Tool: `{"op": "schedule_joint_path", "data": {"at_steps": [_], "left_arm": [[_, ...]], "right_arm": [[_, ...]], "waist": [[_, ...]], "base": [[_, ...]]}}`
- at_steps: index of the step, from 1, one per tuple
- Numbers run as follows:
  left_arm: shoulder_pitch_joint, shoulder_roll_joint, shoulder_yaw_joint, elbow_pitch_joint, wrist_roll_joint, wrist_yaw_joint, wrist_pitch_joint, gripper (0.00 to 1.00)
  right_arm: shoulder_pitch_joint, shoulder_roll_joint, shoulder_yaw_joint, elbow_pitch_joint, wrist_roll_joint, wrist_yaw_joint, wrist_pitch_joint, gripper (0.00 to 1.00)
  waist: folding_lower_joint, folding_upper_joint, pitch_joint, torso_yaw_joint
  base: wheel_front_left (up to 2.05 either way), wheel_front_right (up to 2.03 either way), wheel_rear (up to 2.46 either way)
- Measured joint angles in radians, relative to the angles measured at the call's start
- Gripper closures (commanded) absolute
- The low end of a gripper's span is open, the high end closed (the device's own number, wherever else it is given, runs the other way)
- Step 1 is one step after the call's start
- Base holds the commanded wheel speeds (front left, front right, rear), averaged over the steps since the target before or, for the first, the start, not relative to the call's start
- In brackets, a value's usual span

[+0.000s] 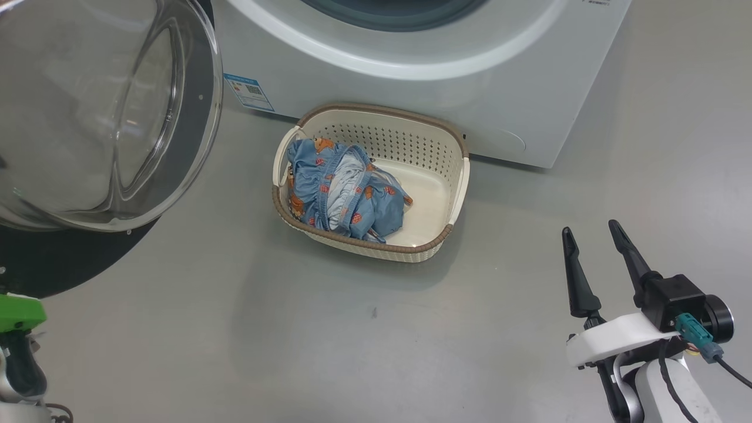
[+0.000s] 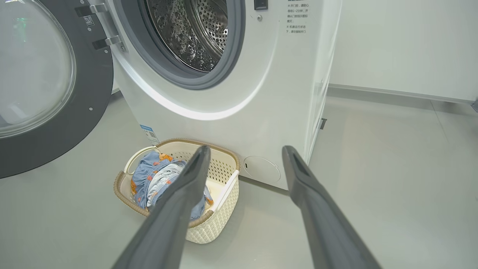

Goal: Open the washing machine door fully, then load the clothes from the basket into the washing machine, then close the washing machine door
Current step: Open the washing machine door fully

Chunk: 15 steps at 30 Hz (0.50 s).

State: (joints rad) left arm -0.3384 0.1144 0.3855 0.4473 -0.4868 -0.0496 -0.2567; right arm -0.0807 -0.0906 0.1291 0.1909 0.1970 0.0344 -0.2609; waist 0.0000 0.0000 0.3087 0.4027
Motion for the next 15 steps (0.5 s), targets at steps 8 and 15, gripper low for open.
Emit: {"op": "schedule_joint_path", "data": {"at_steps": [8, 15], "left_arm": [[-0.04, 0.008, 0.03, 0.059, 0.006, -0.001, 0.0, 1.0], [-0.057, 0.008, 0.053, 0.09, 0.029, -0.013, 0.0, 1.0]], "right_arm": [[-0.013, -0.004, -0.011, 0.0, -0.005, 0.007, 0.0, 0.0], [-0.013, -0.003, -0.019, 0.005, -0.006, 0.007, 0.0, 0.0]], "waist": [[0.0, 0.0, 0.01, -0.012], [0.0, 0.0, 0.004, -0.017]], "base": [[0.0, 0.0, 0.0], [0.0, 0.0, 0.0]]}}
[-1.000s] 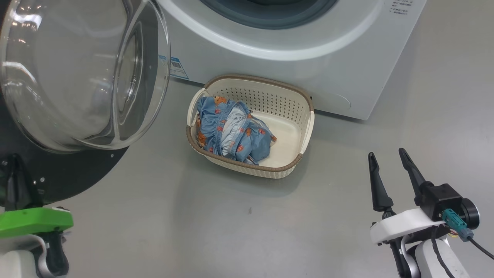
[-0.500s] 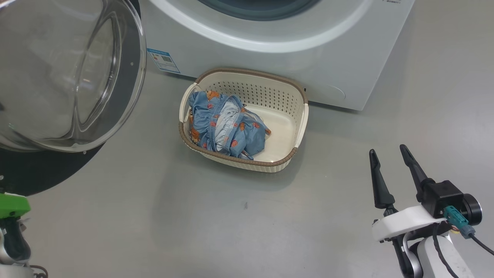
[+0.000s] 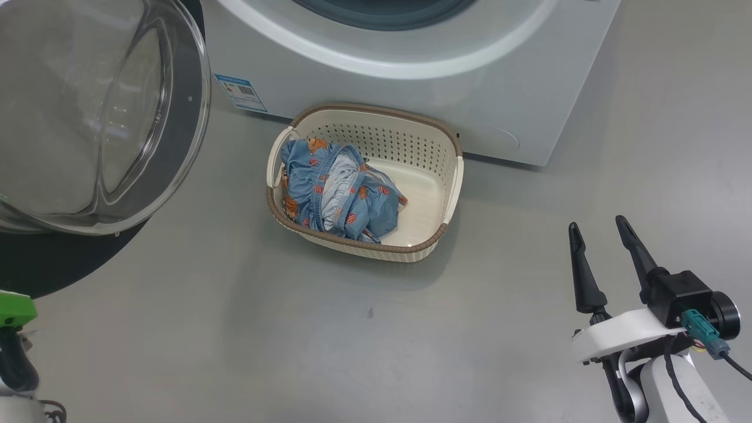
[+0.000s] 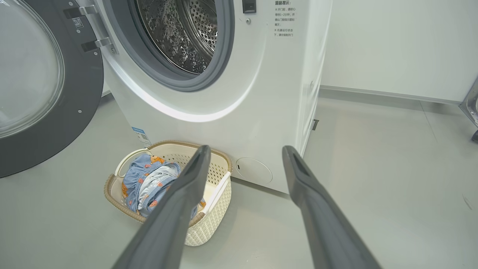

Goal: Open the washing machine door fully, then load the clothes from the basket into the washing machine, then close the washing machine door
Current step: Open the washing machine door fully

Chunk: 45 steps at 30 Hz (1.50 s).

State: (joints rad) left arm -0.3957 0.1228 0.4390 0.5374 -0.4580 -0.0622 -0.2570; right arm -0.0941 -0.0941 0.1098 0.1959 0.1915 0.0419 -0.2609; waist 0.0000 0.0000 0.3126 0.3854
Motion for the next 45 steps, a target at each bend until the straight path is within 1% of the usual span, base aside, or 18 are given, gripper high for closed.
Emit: {"op": "schedule_joint_path", "data": {"at_steps": [5, 14, 15, 19, 21, 26, 31, 32, 33, 34, 35, 39, 45], "left_arm": [[0.0, 0.001, 0.016, 0.008, 0.014, -0.013, 0.0, 1.0], [0.0, 0.006, 0.052, 0.026, 0.03, -0.019, 0.0, 1.0], [0.0, 0.005, 0.059, 0.026, 0.034, -0.022, 0.0, 1.0], [0.001, 0.0, 0.066, -0.002, 0.056, -0.033, 0.0, 1.0], [0.004, -0.01, 0.062, -0.028, 0.067, -0.04, 0.0, 1.0], [0.036, -0.06, 0.028, -0.102, 0.113, -0.05, 0.0, 1.0], [0.087, -0.076, -0.006, -0.167, 0.145, -0.058, -0.001, 1.0], [0.1, -0.075, -0.018, -0.179, 0.152, -0.058, 0.0, 0.92], [0.113, -0.079, -0.023, -0.193, 0.156, -0.058, 0.0, 0.71], [0.126, -0.08, -0.031, -0.203, 0.162, -0.058, -0.001, 0.48], [0.141, -0.081, -0.039, -0.215, 0.171, -0.059, 0.0, 0.0], [0.18, -0.095, -0.065, -0.253, 0.171, -0.059, 0.0, 0.0], [0.221, -0.1, -0.123, -0.3, 0.171, -0.063, 0.0, 0.0]], "right_arm": [[0.0, 0.002, -0.003, 0.005, 0.0, 0.001, 0.0, 0.0], [0.0, 0.003, -0.002, 0.006, 0.0, 0.003, 0.0, 0.0], [0.0, 0.003, -0.002, 0.009, 0.0, 0.008, 0.0, 0.0], [0.0, 0.006, -0.008, 0.013, 0.0, 0.009, 0.0, 0.0], [0.0, 0.007, -0.013, 0.013, 0.002, 0.009, 0.0, 0.0], [0.001, 0.017, -0.021, 0.017, 0.01, 0.009, 0.0, 0.0], [0.002, 0.025, -0.021, 0.021, 0.011, 0.009, 0.0, 0.0], [0.002, 0.027, -0.019, 0.022, 0.011, 0.01, 0.0, 0.0], [0.003, 0.028, -0.016, 0.022, 0.011, 0.01, 0.0, 0.0], [0.003, 0.029, -0.013, 0.024, 0.011, 0.01, 0.0, 0.0], [0.004, 0.03, -0.011, 0.025, 0.012, 0.01, 0.0, 0.0], [0.008, 0.032, -0.008, 0.026, 0.021, 0.013, 0.0, 0.0], [0.023, 0.034, -0.005, 0.024, 0.023, 0.018, 0.0, 0.0]], "waist": [[0.0, 0.0, -0.016, -0.001], [0.0, 0.0, -0.026, -0.008], [0.0, 0.0, -0.028, -0.01], [0.0, 0.0, -0.042, -0.015], [0.0, 0.0, -0.051, -0.017], [0.0, 0.0, -0.079, -0.018], [0.0, 0.0, -0.105, -0.019], [0.0, 0.0, -0.112, -0.02], [0.0, 0.0, -0.119, -0.021], [0.0, 0.0, -0.125, -0.023], [0.0, 0.0, -0.131, -0.025], [0.0, 0.0, -0.153, -0.036], [0.0, 0.0, -0.176, -0.062]], "base": [[0.0, 0.0, 0.0], [0.0, 0.0, 0.0], [0.0, 0.0, 0.0], [0.0, 0.0, 0.0], [0.0, 0.0, 0.0], [0.0, 0.0, 0.0], [0.0, 0.0, 0.0], [0.0, 0.0, 0.0], [0.0, 0.0, 0.0], [0.0, 0.0, 0.0], [0.0, 0.0, 0.0], [0.0, 0.0, 0.0], [0.0, 0.0, 0.0]]}}
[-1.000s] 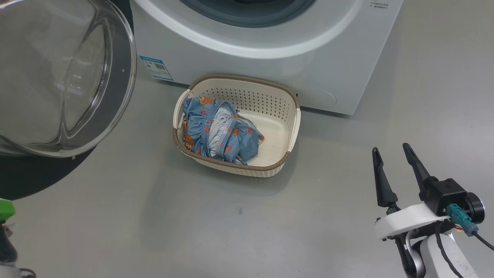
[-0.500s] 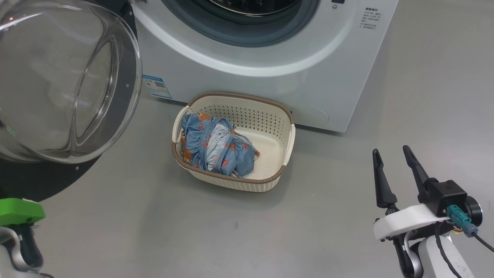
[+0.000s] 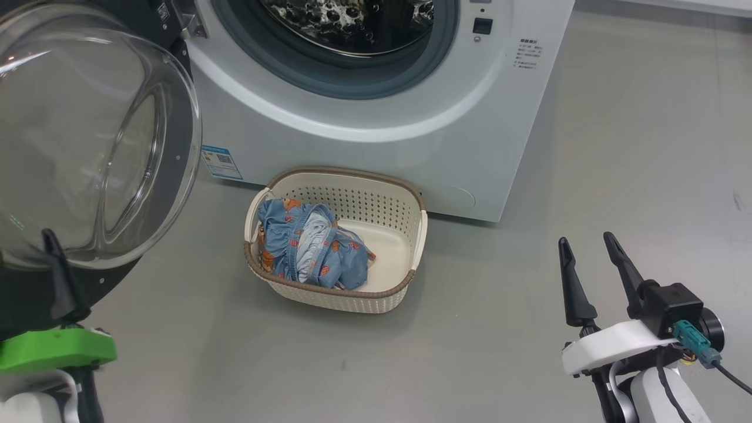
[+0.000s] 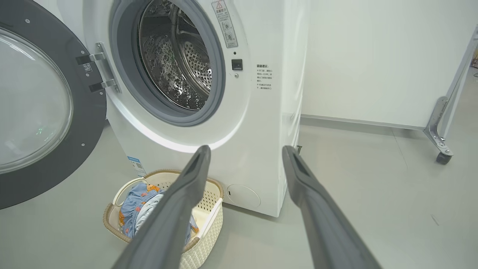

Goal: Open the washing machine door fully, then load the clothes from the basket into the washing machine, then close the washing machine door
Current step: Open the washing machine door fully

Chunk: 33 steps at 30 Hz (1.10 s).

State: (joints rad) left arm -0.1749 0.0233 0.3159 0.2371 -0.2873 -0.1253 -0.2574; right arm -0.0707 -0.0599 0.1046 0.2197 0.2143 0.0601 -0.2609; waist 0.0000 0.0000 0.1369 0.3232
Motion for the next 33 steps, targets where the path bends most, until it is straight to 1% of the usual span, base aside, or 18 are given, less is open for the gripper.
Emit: {"op": "schedule_joint_path", "data": {"at_steps": [8, 13, 20, 24, 33], "left_arm": [[0.067, 0.001, -0.133, -0.058, 0.0, 0.0, 0.0, 0.0], [0.117, 0.005, -0.193, -0.068, -0.002, 0.0, 0.0, 0.0], [0.149, 0.005, -0.241, -0.088, -0.003, 0.0, 0.0, 0.0], [0.166, 0.006, -0.274, -0.095, -0.003, 0.0, 0.0, 0.0], [0.207, 0.008, -0.296, -0.113, 0.0, 0.0, 0.001, 0.0]], "right_arm": [[0.002, 0.004, 0.002, -0.011, 0.007, 0.0, 0.0, 0.0], [0.012, 0.005, 0.002, -0.021, 0.007, 0.0, 0.0, 0.0], [0.04, 0.01, 0.001, -0.043, 0.007, -0.001, 0.0, 0.0], [0.043, 0.012, -0.006, -0.055, 0.007, -0.01, 0.0, 0.0], [0.087, 0.016, -0.009, -0.073, 0.016, -0.011, 0.0, 0.0]], "waist": [[0.0, 0.0, -0.03, -0.042], [0.0, 0.0, -0.048, -0.077], [0.0, 0.0, -0.068, -0.131], [0.0, 0.0, -0.082, -0.158], [0.0, 0.0, -0.114, -0.209]], "base": [[0.0, 0.0, 0.0], [0.0, 0.0, 0.0], [0.0, 0.0, 0.0], [0.0, 0.0, 0.0], [0.0, 0.0, 0.0]]}}
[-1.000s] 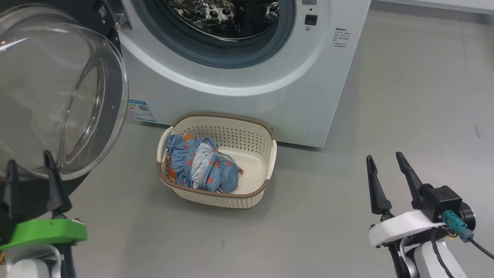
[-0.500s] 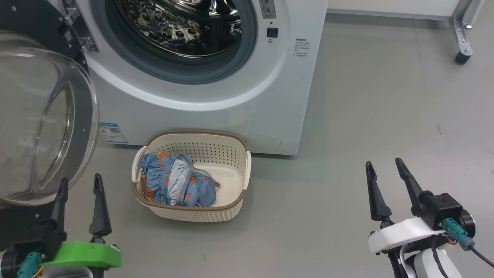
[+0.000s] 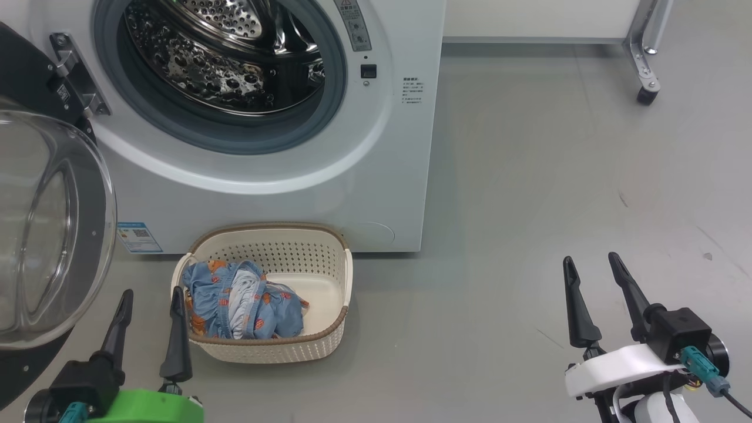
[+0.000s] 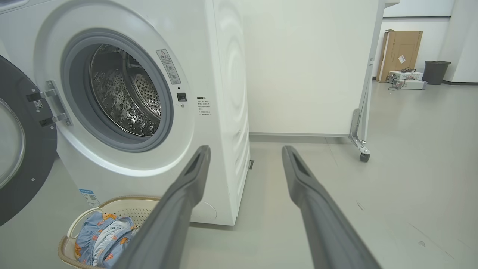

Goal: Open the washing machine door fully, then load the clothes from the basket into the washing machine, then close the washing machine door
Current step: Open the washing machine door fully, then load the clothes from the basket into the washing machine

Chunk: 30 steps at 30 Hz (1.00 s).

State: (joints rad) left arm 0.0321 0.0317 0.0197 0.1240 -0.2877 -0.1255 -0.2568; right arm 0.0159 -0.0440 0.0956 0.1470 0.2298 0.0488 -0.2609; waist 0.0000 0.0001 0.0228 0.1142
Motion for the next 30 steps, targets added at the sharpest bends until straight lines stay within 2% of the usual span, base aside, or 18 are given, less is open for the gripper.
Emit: {"op": "schedule_joint_path", "data": {"at_steps": [8, 30], "left_arm": [[0.032, 0.002, -0.026, -0.004, 0.009, 0.0, 0.0, 0.0], [0.043, 0.002, -0.021, -0.022, 0.008, 0.0, 0.0, 0.0]], "right_arm": [[0.028, 0.003, -0.026, -0.034, 0.001, -0.024, 0.0, 0.0], [0.061, 0.004, -0.016, -0.041, -0.002, -0.026, 0.0, 0.0]], "waist": [[0.0, 0.0, -0.021, -0.03], [0.0, 0.0, -0.033, -0.033]], "base": [[0.0, 0.0, 0.0], [0.0, 0.0, 0.0]]}}
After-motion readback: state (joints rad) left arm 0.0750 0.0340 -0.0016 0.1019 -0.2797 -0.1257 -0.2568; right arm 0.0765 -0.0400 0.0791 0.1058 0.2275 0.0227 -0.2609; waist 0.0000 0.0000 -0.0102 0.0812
